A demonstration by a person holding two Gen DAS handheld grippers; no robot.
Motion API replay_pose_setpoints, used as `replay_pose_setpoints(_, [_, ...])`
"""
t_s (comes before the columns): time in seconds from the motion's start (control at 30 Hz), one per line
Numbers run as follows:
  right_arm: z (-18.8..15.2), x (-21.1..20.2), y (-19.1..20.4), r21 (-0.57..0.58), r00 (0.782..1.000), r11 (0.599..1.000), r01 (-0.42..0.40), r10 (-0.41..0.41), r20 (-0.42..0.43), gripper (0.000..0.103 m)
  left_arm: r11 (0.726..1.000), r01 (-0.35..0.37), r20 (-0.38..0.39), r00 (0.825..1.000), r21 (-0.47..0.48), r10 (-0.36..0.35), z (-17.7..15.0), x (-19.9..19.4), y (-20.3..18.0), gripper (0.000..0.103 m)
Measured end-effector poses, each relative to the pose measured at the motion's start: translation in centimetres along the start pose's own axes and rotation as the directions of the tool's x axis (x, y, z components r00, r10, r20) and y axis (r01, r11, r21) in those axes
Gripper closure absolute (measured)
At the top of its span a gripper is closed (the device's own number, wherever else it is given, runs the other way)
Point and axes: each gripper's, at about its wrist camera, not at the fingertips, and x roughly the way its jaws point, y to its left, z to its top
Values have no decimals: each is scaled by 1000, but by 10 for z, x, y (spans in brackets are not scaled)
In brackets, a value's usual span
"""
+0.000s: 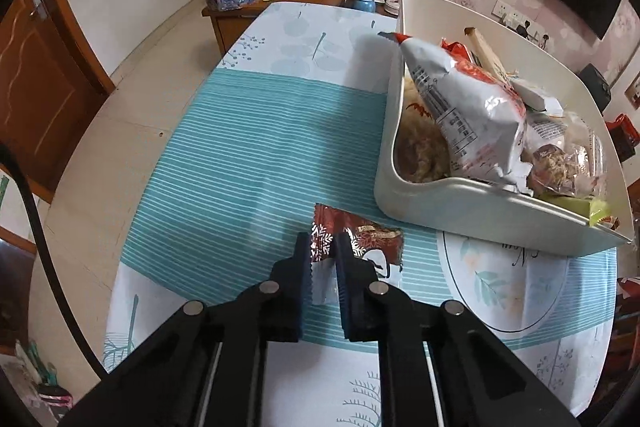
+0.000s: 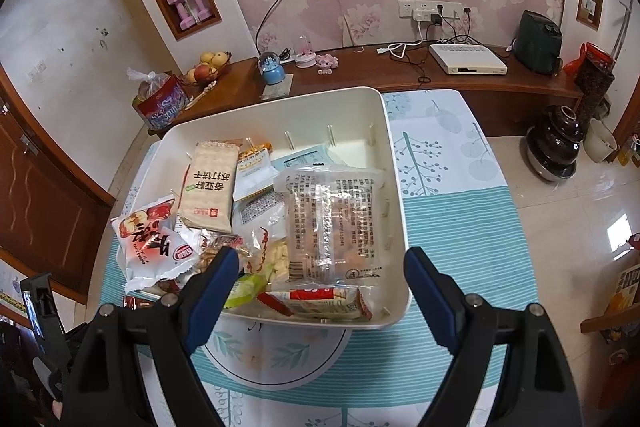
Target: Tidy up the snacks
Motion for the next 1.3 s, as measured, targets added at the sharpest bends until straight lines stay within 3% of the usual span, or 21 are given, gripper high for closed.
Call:
replay_pose_setpoints(0.17, [0, -7, -1, 0, 1000, 1000, -15, 15, 18, 18, 1000, 4, -36, 999, 0, -4, -2, 4, -5, 92])
replay_pose_setpoints(0.23, [0, -9, -3, 3, 1000, 1000, -20, 20, 22, 18, 1000, -1, -50, 999, -10, 1, -1, 8, -5, 86])
replay_pose_setpoints(0.3, [1, -8, -4, 8, 1000, 1000, -17, 17, 20, 18, 1000, -4, -77, 997, -24, 2, -2, 13, -4, 66])
replay_pose_setpoints(0.37, [1, -7, -6, 13, 1000, 1000, -16, 16, 17, 18, 999, -12, -96, 995, -36, 8, -4, 18, -4, 56])
replay_pose_setpoints(0.63, [1, -6, -8, 16, 1000, 1000, -15, 14, 14, 18, 999, 1, -138, 990, -35, -6, -7, 32, -11, 39])
replay_pose_setpoints(0.7, [1, -5, -8, 13, 1000, 1000, -14, 14, 13, 18, 1000, 4, -147, 989, -22, -7, -7, 36, -16, 31])
replay_pose_setpoints(0.97, [0, 0, -6, 10, 1000, 1000, -5, 5, 0, 18, 1000, -20, -173, 985, 7, 21, -9, 48, -28, 25])
replay_pose_setpoints(1.3, [0, 3, -5, 11, 1000, 1000, 0, 0, -5, 18, 997, -70, -170, 983, 33, 75, -5, 55, -41, 26])
